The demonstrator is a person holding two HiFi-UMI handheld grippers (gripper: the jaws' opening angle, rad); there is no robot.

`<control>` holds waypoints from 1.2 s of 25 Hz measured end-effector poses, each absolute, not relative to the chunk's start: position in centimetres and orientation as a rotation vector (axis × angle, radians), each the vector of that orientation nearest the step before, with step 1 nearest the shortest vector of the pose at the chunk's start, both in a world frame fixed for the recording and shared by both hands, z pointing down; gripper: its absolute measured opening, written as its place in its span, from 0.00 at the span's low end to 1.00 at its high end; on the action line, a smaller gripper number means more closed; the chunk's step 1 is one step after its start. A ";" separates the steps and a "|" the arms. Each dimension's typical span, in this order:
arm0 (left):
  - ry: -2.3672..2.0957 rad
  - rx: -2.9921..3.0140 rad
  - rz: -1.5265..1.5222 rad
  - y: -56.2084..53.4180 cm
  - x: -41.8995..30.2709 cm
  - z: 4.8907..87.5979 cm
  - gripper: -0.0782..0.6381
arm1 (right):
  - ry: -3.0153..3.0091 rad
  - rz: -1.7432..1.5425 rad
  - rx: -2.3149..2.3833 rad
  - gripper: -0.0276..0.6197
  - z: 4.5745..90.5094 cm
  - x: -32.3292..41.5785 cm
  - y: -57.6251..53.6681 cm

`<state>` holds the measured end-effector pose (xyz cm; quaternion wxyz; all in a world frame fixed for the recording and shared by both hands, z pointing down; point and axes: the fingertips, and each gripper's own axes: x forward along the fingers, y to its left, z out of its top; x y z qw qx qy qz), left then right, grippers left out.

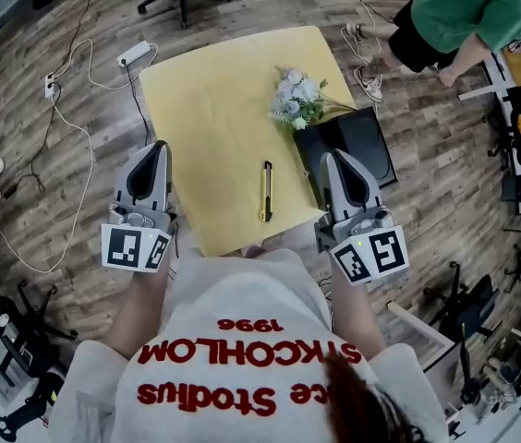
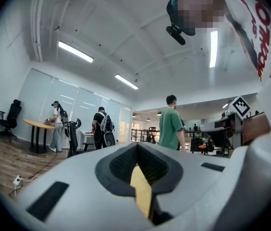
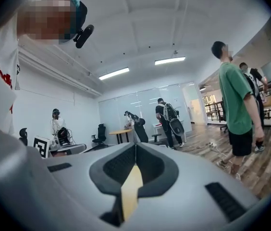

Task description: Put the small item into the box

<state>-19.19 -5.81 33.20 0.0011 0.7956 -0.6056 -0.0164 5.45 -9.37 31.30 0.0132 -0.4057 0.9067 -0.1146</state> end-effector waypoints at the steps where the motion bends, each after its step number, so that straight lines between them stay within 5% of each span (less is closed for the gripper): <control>1: -1.907 2.487 -0.055 -5.8 -19.2 33.4 0.12 | 2.834 -0.370 -1.262 0.05 31.6 5.3 -9.6; 17: -1.863 2.400 0.074 -6.4 -17.9 39.5 0.12 | 2.956 -0.772 -1.421 0.06 46.0 3.3 -10.2; 20: -1.833 2.398 0.090 -6.3 -18.0 40.3 0.12 | 2.993 -0.863 -1.490 0.17 50.1 2.4 -9.6; 30: -1.725 2.410 0.133 -5.8 -18.1 42.5 0.12 | 3.047 -1.061 -1.753 0.28 59.8 0.9 -7.6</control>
